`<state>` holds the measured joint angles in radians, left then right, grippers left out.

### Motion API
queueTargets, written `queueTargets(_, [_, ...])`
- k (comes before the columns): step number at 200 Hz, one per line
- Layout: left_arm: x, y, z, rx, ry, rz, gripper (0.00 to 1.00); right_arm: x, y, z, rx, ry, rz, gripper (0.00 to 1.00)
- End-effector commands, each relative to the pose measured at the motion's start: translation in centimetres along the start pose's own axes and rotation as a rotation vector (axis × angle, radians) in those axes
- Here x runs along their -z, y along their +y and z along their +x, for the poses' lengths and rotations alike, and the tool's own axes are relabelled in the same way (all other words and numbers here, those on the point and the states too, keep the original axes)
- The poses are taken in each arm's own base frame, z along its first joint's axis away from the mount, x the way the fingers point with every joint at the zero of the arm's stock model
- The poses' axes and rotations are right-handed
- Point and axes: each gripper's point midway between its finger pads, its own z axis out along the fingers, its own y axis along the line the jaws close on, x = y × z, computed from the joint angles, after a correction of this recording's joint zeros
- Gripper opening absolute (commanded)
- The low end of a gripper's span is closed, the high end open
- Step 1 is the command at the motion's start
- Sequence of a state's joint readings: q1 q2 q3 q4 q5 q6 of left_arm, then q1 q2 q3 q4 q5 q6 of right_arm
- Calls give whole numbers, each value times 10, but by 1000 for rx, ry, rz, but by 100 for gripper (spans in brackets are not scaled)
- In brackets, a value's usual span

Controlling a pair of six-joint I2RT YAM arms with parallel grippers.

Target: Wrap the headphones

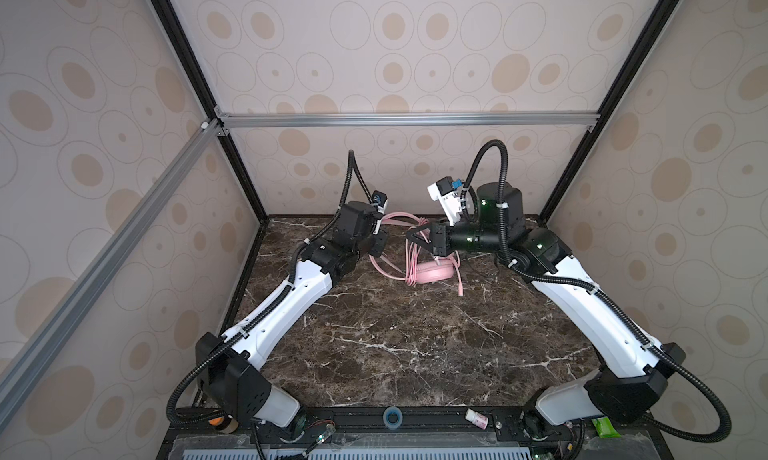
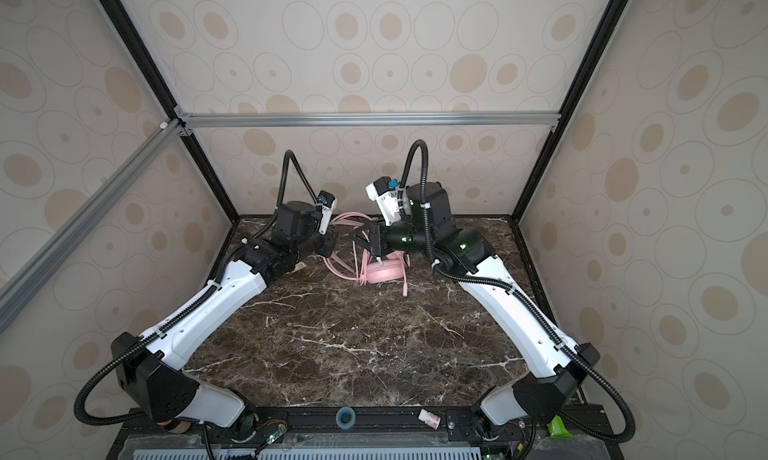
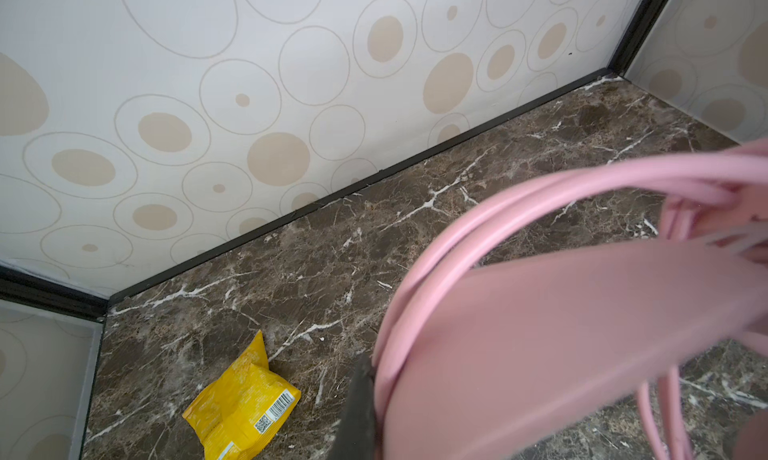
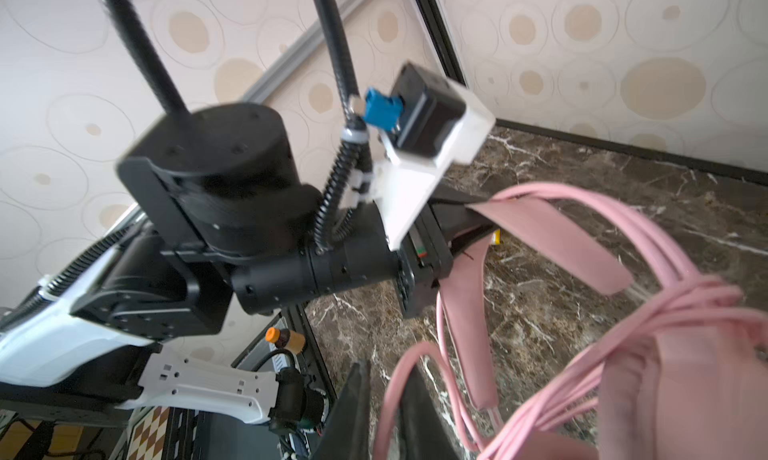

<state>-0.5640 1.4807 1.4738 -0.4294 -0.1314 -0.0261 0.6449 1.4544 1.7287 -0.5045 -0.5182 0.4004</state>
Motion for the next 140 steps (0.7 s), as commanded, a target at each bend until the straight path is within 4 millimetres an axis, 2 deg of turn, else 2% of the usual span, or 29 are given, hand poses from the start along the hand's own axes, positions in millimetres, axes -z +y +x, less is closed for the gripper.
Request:
queueTargets(1, [23,-2,-29,35,-104,33,0,3,13,-17,29,-60,-53,10])
queueTargets(63, [26,-7,-34,23,-116,66,0,-5,-2,-6,111,9,6,1])
queueTargets(108, [28,-31,-37,4,-119,207,0,-22,14,-16,172,-20,-133,0])
queueTargets(140, [33,-47,-38,7,-129,302,0,-29,19,-14,278,-23,-192,0])
